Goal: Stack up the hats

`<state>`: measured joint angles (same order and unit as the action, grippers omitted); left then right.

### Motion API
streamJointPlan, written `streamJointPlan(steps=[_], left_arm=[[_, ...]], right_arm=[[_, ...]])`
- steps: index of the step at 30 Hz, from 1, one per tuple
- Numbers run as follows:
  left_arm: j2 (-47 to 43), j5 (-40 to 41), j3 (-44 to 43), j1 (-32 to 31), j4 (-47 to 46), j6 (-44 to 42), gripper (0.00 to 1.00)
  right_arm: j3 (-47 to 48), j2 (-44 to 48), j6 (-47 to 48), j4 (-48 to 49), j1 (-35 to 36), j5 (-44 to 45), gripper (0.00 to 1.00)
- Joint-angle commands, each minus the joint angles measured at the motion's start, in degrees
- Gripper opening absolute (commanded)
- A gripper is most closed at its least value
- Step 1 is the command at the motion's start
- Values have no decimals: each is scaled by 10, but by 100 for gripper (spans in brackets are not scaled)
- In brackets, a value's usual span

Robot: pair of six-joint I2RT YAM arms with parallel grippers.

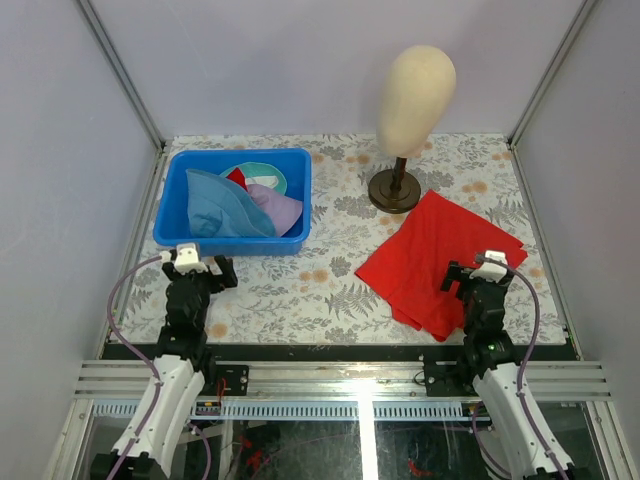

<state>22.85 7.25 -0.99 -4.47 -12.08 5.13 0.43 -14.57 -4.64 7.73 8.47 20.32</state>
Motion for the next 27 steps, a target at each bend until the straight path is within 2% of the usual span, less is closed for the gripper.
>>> streamJointPlan(steps=[1,3,5,6,8,10,13,16,18,19,20,23,27], left_arm=[[15,24,-97,-2,79,16,100],[34,73,-156,-2,137,72,100],[63,94,-236,-2,209,102,100],[83,88,-268,-2,238,106,100],[125,24,-346,-2,303,86,100],[163,-37,-412,-2,362,75,100],[193,-27,-490,-3,414,97,100],[209,-16,-573,-2,431,123,100],[215,-74,-626,-2,451,108,100],[210,-147,-638,-2,452,77,100],[200,-162,-641,-2,441,72,100],[178,-98,-664,-2,470,116,100],[200,-76,-695,-2,507,125,100]], right_arm=[[70,-56,2,-25,-2,-6,99],[119,-92,-59,-58,-2,30,99],[174,-136,-78,-103,-3,39,99],[206,-161,-88,-126,-2,39,99],[278,-221,-128,-199,-2,48,99],[361,-304,-103,-277,-3,-2,99],[418,-395,-101,-290,-2,-80,99],[452,-439,-191,-311,-3,-106,99],[482,-493,-222,-346,-3,-143,99],[506,-526,-233,-375,-4,-155,99],[529,-563,-237,-406,-4,-168,99],[584,-651,-245,-455,-9,-205,99],[586,-702,-271,-426,-34,-237,99]])
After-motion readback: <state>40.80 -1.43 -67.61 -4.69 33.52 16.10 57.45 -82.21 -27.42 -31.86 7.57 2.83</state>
